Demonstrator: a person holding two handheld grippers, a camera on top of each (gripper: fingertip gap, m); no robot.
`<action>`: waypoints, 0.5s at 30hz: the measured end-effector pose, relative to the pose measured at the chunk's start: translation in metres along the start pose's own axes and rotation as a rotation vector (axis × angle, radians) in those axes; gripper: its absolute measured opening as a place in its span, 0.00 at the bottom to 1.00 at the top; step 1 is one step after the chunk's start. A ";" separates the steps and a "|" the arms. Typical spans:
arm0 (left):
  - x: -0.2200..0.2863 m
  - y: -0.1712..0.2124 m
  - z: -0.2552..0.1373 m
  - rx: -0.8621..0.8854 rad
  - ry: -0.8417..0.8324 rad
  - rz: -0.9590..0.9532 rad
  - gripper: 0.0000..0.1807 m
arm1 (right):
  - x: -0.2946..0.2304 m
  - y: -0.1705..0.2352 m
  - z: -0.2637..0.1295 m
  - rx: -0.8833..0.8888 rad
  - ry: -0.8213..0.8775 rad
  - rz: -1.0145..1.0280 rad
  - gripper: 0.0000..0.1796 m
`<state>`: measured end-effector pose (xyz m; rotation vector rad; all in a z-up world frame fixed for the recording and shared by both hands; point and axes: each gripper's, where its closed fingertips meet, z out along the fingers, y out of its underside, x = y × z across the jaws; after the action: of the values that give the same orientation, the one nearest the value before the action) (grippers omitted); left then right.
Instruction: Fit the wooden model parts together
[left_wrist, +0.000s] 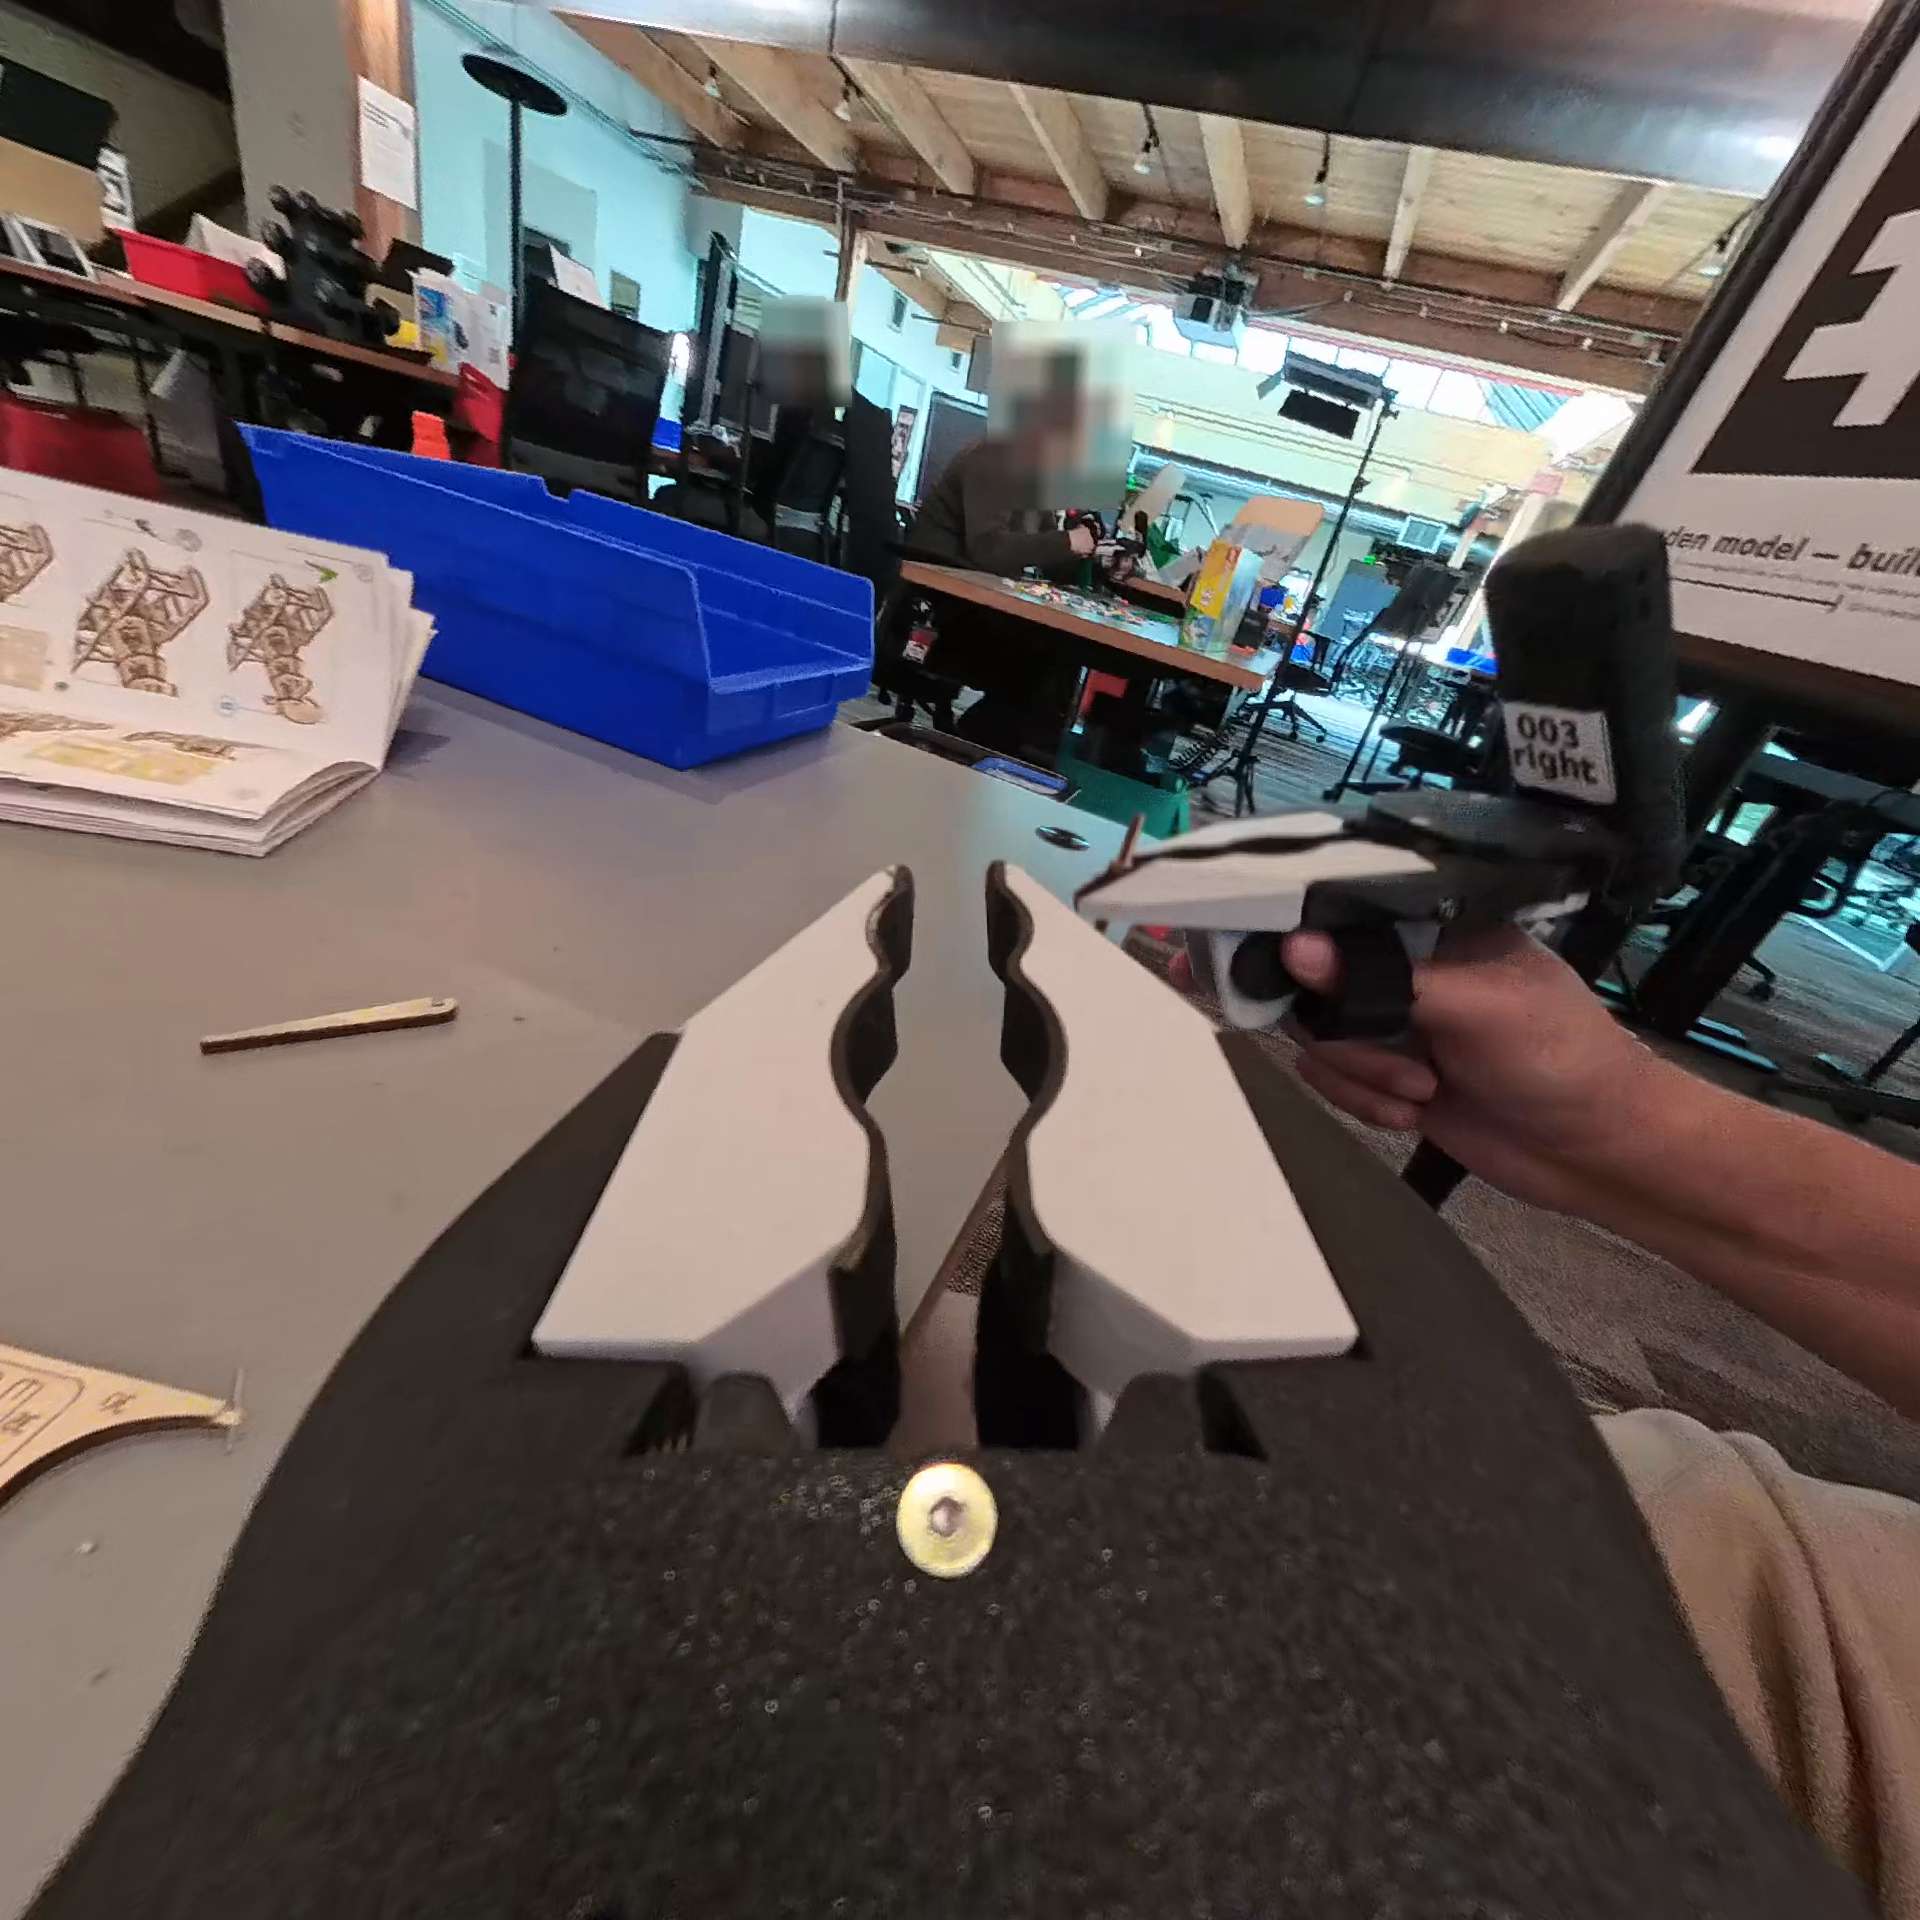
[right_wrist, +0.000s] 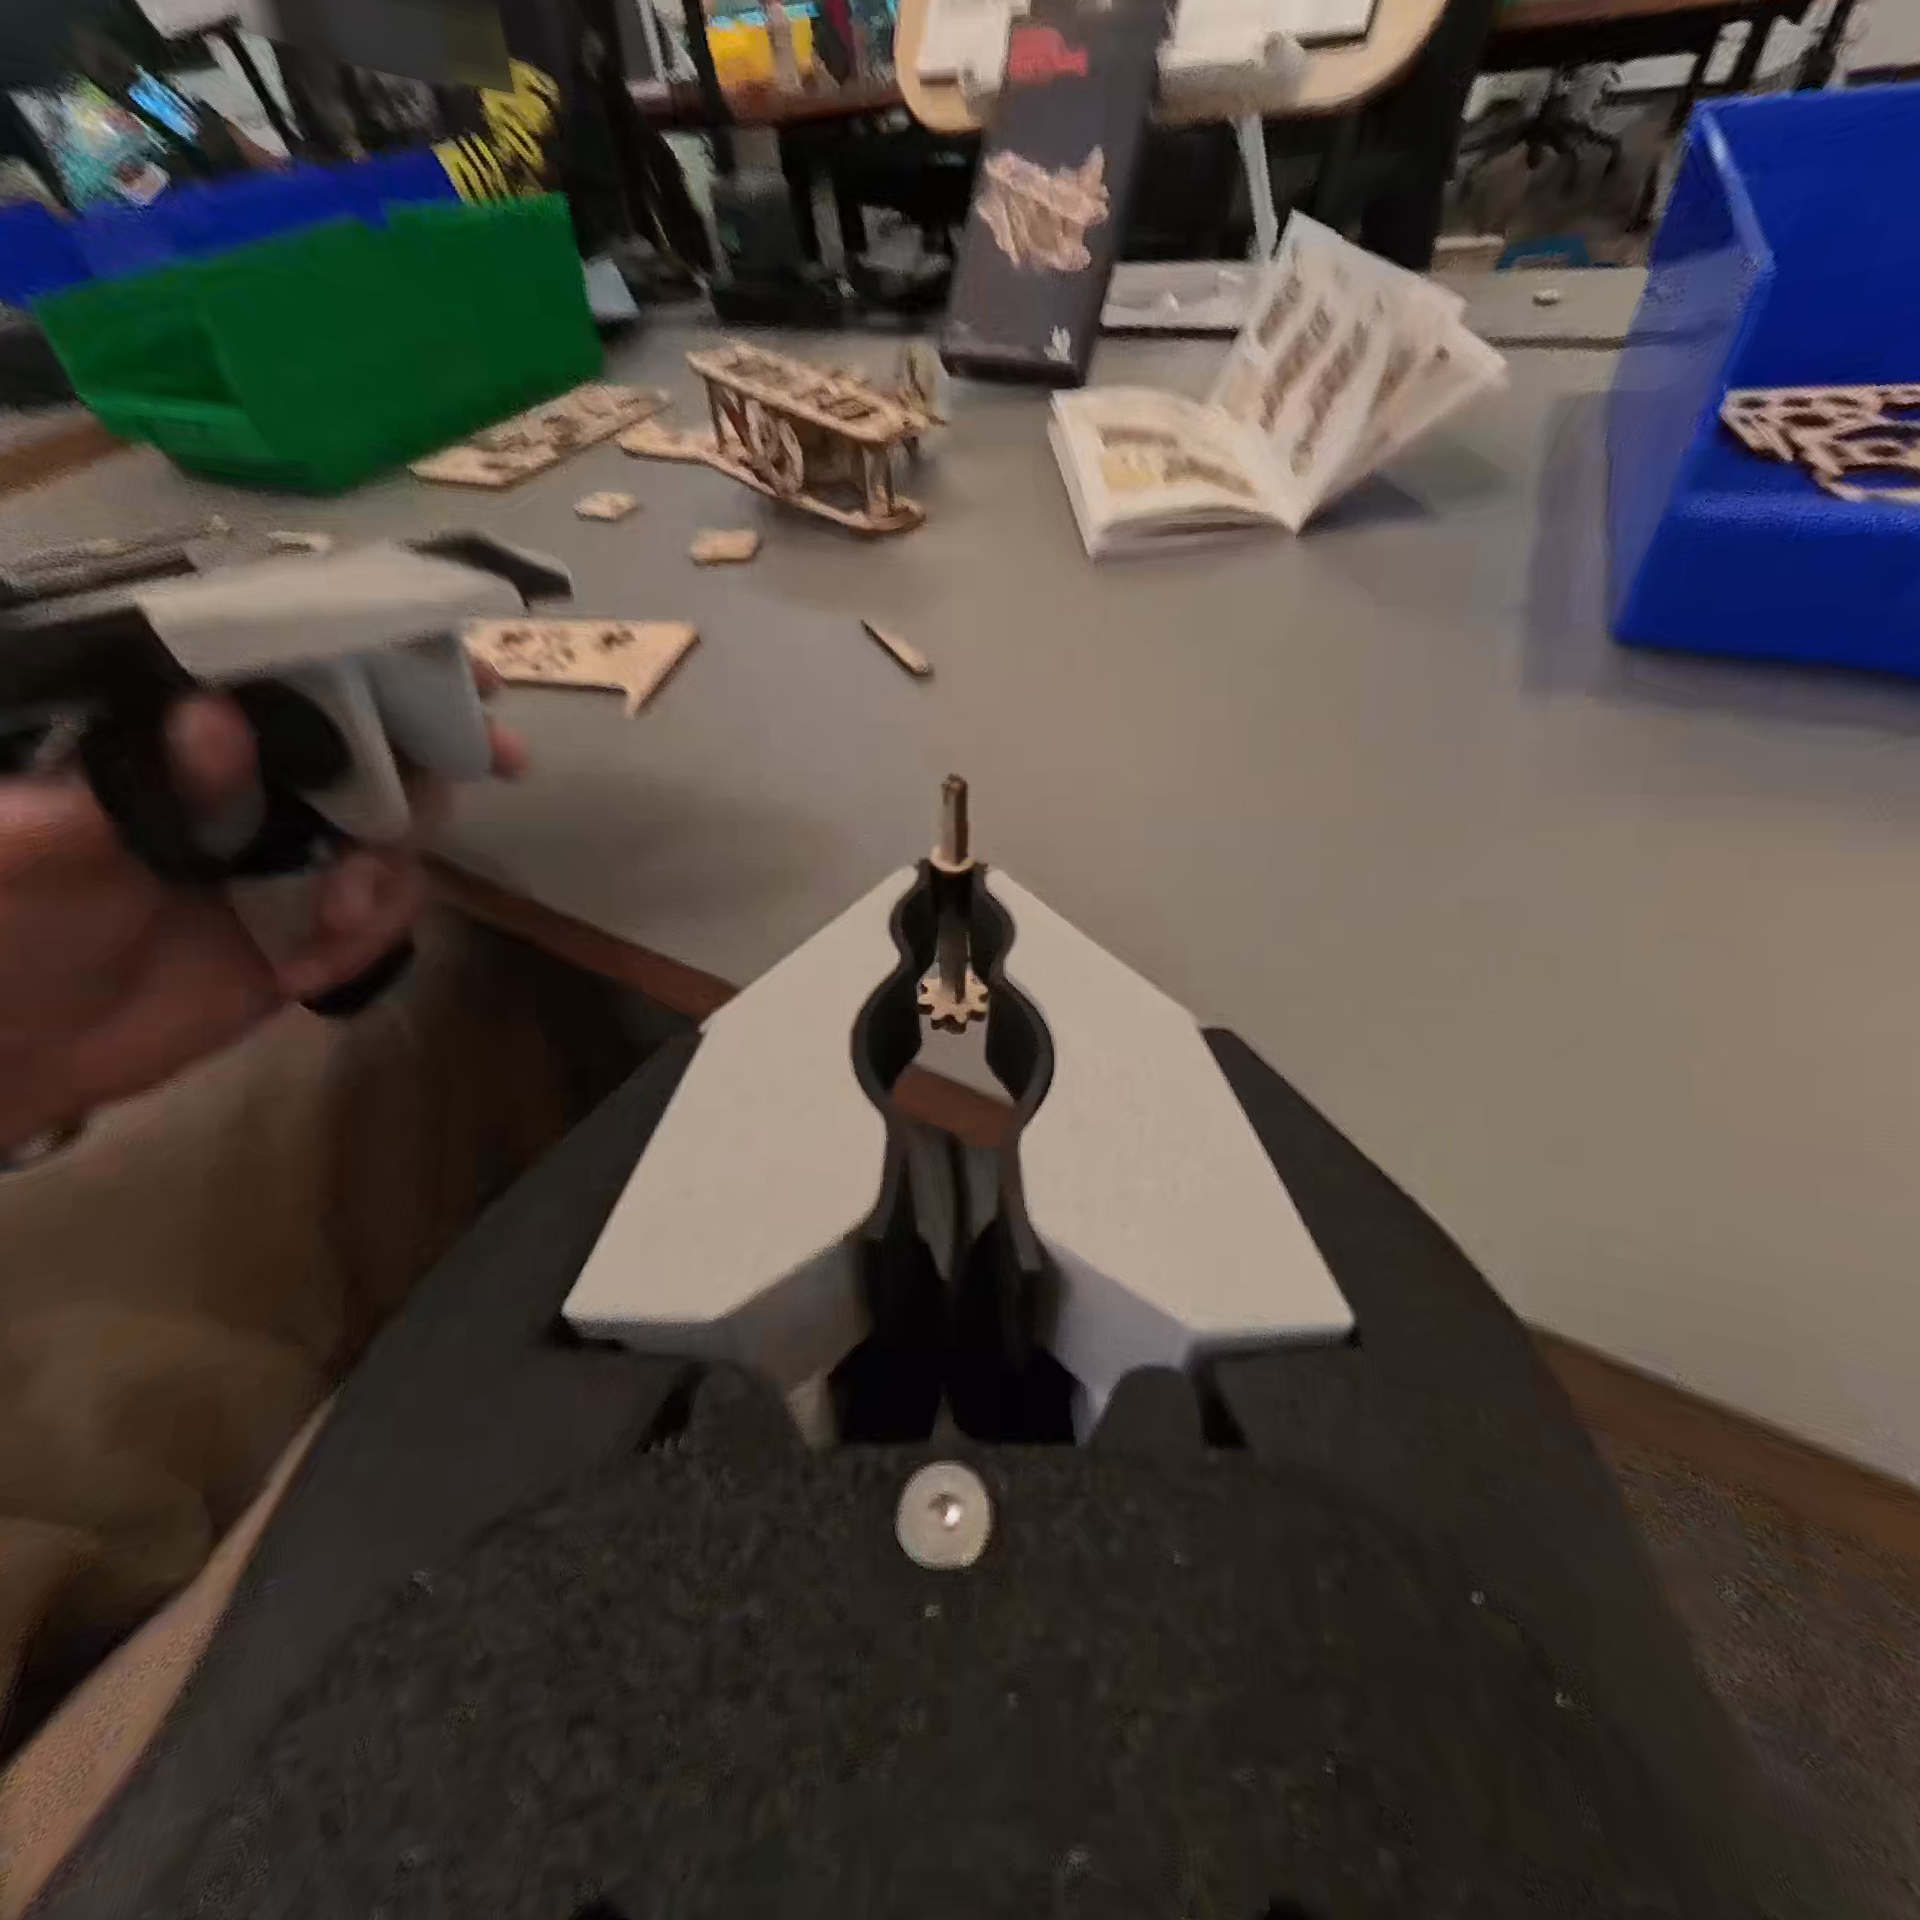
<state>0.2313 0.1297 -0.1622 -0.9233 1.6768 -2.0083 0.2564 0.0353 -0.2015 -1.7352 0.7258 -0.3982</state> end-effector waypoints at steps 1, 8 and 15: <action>0.002 -0.001 0.000 0.000 0.006 0.003 0.06 | 0.004 0.004 -0.006 0.004 0.039 -0.020 0.02; 0.004 -0.005 -0.005 0.025 0.001 -0.035 0.05 | 0.031 0.024 -0.017 -0.048 0.171 -0.044 0.02; -0.003 -0.002 -0.006 0.003 -0.031 -0.027 0.05 | 0.038 0.021 -0.012 -0.033 0.203 -0.066 0.02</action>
<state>0.2297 0.1367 -0.1619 -0.9752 1.6530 -2.0032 0.2723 -0.0017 -0.2216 -1.7696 0.8255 -0.6179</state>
